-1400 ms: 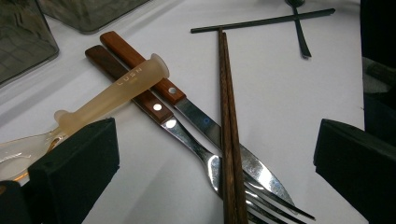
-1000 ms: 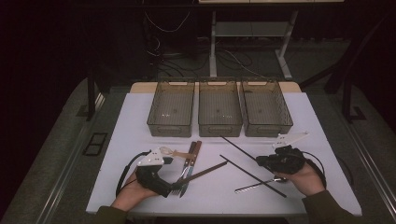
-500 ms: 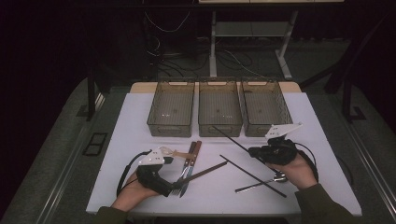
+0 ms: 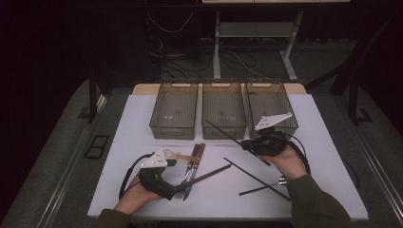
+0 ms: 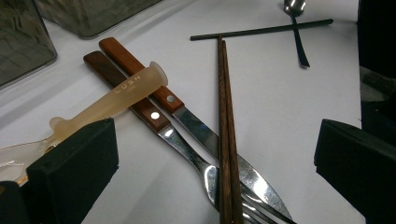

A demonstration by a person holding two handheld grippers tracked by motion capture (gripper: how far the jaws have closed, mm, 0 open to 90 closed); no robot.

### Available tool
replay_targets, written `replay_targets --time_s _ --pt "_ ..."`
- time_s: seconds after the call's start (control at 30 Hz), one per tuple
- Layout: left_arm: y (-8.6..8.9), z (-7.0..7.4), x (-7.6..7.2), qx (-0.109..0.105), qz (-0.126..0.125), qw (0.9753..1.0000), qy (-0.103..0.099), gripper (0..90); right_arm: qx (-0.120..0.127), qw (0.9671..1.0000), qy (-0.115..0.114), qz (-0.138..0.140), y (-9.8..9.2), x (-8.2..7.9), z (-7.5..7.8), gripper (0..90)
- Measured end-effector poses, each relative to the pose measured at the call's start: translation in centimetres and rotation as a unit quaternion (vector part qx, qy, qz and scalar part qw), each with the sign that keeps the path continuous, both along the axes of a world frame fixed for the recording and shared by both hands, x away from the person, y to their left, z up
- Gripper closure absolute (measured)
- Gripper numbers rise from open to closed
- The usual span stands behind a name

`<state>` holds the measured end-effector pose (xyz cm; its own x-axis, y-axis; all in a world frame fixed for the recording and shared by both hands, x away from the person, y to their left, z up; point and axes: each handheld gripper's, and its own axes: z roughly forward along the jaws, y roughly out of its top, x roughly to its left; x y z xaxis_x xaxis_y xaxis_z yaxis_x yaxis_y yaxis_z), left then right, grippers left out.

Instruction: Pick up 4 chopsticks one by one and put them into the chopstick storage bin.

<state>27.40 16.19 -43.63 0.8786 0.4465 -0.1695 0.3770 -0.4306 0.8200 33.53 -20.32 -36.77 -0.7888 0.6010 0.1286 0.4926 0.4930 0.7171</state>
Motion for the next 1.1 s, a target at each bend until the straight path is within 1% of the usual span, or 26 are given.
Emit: replay_targets --time_s 0.17,0.3,0.53,0.7,0.8,0.87,0.9,0.97,1.1 --pt "0.0 0.0 0.0 -0.001 -0.003 1.0000 -0.004 0.0 0.000 1.0000 -0.001 0.000 1.3 1.0 0.7 85.8" --pt "-0.1 0.0 0.0 -0.003 -0.001 1.0000 -0.003 0.0 -0.001 1.0000 0.000 0.002 2.3 1.7 1.2 85.8" --pt "-0.1 0.0 -0.1 -0.002 -0.002 1.0000 -0.004 0.0 -0.007 1.0000 0.000 -0.004 4.4 3.1 2.2 85.8" --pt "-0.2 0.0 -0.1 -0.003 -0.001 1.0000 -0.002 0.0 -0.012 0.9999 -0.004 -0.010 5.7 4.3 2.5 85.8" --pt "-0.2 0.0 -0.1 -0.001 -0.005 1.0000 -0.005 0.0 -0.004 0.9999 -0.003 -0.016 6.5 4.9 2.7 85.8" --pt "-0.3 0.0 -0.1 -0.004 -0.004 1.0000 -0.003 0.0 -0.004 0.9998 -0.006 -0.018 7.1 5.4 2.8 85.8" --pt "-0.3 0.0 -0.1 -0.003 -0.007 1.0000 -0.005 0.0 0.000 0.9998 -0.004 -0.021 7.4 5.6 2.8 85.8" --pt "-0.3 0.0 -0.1 -0.001 -0.007 1.0000 -0.004 0.0 0.002 0.9997 -0.009 -0.022 8.0 6.1 2.9 85.8" --pt "-0.3 0.1 -0.1 -0.004 -0.007 1.0000 -0.004 0.0 0.008 0.9995 -0.013 -0.027 9.3 7.1 3.2 85.8"
